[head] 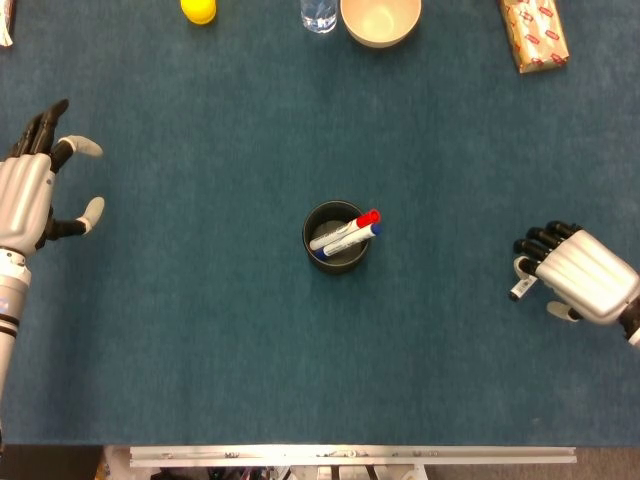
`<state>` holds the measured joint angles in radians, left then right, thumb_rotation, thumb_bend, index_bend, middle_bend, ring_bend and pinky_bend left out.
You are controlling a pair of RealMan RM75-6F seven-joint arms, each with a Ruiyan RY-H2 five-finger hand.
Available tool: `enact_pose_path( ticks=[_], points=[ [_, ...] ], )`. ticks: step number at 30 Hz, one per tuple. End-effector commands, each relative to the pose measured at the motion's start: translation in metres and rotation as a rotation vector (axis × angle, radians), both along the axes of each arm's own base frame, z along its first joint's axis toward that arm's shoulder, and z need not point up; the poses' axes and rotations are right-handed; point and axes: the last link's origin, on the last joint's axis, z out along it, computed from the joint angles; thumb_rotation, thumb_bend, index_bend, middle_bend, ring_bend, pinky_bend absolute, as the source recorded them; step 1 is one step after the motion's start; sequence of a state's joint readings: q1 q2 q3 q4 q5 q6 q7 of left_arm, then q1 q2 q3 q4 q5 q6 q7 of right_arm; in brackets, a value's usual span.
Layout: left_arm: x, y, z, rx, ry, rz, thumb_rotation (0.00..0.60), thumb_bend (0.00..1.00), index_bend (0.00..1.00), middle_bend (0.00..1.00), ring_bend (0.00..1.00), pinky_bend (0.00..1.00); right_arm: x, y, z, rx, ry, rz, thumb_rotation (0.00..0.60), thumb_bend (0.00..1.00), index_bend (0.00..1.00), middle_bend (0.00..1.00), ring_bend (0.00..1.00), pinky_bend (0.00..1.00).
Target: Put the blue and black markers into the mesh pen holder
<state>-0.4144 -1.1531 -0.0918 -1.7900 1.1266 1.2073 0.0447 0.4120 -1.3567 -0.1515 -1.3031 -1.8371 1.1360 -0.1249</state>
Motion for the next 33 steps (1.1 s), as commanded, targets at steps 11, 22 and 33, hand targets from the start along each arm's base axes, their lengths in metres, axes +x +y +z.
enact_pose_path(
  ticks=[11,22,33],
  points=[
    [-0.004,-0.001,-0.003,-0.01,-0.003,0.008,0.6,0.31,0.32,0.0,0.0,0.16,-0.008,-0.002,-0.01,-0.009,0.035,-0.016,0.6,0.22,0.48,0.33,0.24,0.3],
    [-0.006,-0.003,-0.003,-0.012,-0.01,0.01,0.6,0.31,0.32,0.0,0.0,0.16,-0.004,-0.002,-0.018,-0.023,0.033,0.016,0.6,0.23,0.5,0.33,0.24,0.29],
    [-0.009,-0.004,-0.004,-0.016,-0.014,0.013,0.6,0.31,0.32,0.0,0.0,0.17,-0.003,0.0,-0.021,-0.03,0.045,0.051,0.6,0.25,0.51,0.28,0.17,0.23]
  ],
)
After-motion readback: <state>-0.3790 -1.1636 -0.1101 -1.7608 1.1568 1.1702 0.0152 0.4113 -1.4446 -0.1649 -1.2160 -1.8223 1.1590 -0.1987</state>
